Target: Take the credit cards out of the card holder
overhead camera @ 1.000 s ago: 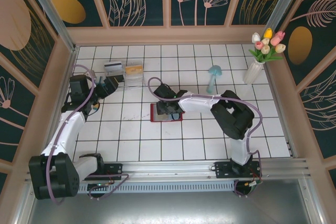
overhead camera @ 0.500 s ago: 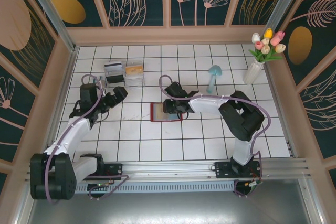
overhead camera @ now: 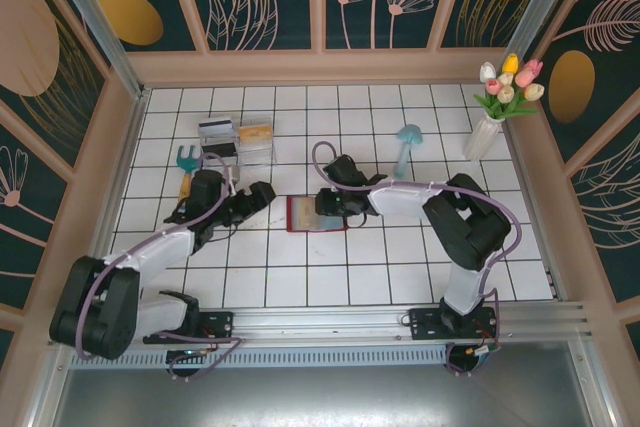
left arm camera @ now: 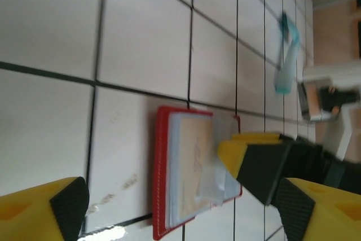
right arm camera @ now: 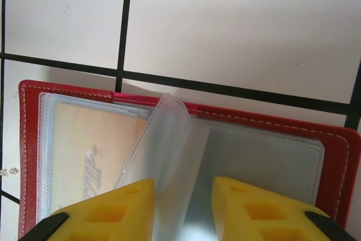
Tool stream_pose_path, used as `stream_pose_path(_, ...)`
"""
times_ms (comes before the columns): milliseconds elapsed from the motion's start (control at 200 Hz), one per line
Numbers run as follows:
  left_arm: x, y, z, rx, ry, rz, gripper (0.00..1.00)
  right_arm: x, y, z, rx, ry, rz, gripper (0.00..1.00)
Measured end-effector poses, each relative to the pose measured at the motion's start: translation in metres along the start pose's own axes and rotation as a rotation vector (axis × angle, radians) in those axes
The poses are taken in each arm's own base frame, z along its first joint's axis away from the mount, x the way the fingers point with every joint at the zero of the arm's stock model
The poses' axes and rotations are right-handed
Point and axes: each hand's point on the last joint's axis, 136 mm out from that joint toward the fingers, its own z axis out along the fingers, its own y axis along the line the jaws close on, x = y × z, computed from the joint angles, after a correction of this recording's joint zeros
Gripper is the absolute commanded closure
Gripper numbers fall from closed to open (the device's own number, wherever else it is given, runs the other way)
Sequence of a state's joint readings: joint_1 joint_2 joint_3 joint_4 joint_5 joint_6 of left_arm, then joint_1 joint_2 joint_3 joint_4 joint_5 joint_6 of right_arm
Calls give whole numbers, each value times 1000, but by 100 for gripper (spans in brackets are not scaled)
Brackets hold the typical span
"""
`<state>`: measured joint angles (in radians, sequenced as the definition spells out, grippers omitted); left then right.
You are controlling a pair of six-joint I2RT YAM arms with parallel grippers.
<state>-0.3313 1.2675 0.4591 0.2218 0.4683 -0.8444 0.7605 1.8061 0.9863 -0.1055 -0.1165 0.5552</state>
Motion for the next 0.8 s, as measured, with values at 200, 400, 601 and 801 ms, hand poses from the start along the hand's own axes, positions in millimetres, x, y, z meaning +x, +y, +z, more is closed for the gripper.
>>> stream_pose_path(200, 26, -24, 31, 48, 127, 53, 51, 7, -4, -5, -23, 5, 6, 68)
stream_pose_path(400, 43, -35, 57, 55, 208, 82, 60, 10, -7, -8, -40, 18, 19, 68)
stream_pose_path(601, 63, -27, 72, 28, 274, 80, 60, 15, -8, -13, -73, 26, 35, 67)
stream_pose_path(801, 68, -23, 76, 16, 290, 76, 61, 18, -9, -24, -133, 33, 81, 62)
